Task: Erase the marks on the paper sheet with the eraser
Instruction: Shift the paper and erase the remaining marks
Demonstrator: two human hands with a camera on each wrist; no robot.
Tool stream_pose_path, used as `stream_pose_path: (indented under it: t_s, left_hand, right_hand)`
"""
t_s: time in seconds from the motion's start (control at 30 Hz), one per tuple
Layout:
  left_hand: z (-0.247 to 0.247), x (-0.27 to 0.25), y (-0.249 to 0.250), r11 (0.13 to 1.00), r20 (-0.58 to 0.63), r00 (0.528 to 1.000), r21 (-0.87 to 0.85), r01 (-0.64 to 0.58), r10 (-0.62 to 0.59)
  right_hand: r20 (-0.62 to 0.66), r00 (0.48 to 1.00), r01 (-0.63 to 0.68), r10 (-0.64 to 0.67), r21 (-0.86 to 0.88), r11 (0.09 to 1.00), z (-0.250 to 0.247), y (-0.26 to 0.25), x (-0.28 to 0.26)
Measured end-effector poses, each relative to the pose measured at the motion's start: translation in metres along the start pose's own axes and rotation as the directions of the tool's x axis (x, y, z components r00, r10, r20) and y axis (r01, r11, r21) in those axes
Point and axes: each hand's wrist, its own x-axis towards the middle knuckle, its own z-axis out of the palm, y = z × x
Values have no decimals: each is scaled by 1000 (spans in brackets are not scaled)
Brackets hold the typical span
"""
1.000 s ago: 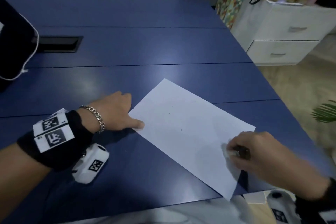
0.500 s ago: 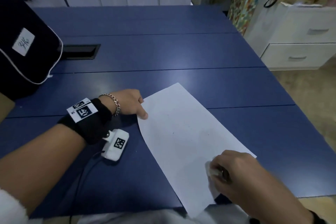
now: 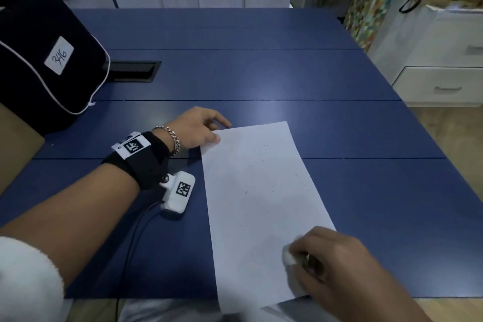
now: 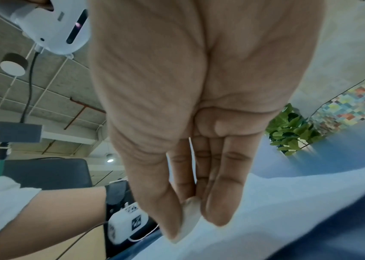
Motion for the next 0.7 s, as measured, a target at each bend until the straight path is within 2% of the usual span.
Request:
stream_pose_path:
  t_s: [0.13, 0.2, 0.33, 0.53, 0.6, 0.7]
  left_hand:
    - [4, 7, -4, 995, -54, 996, 69, -69, 73]
    - [7, 7, -7, 994, -84, 991, 43, -99, 102]
    - [9, 4, -10, 987, -138, 978, -21, -159, 155]
    - [4, -6, -10, 986, -258, 954, 104, -132, 155]
    - [-4, -20, -4, 955, -198, 959, 257, -149, 203]
    - [-2, -52, -1, 863, 107, 978, 460, -208, 178]
  right_hand:
    - [-35, 999, -29, 28, -49, 998, -5, 15, 2]
    - [-23, 999, -29, 28, -56, 998, -2, 19, 2]
    - [-94, 995, 16, -22, -67, 998, 8, 25, 3]
    - [-120, 991, 41, -51, -83, 996, 9, 24, 2]
    - [-84, 995, 45, -50, -62, 997, 3, 23, 2]
    - [-37, 997, 60, -62, -65, 996, -25, 18, 10]
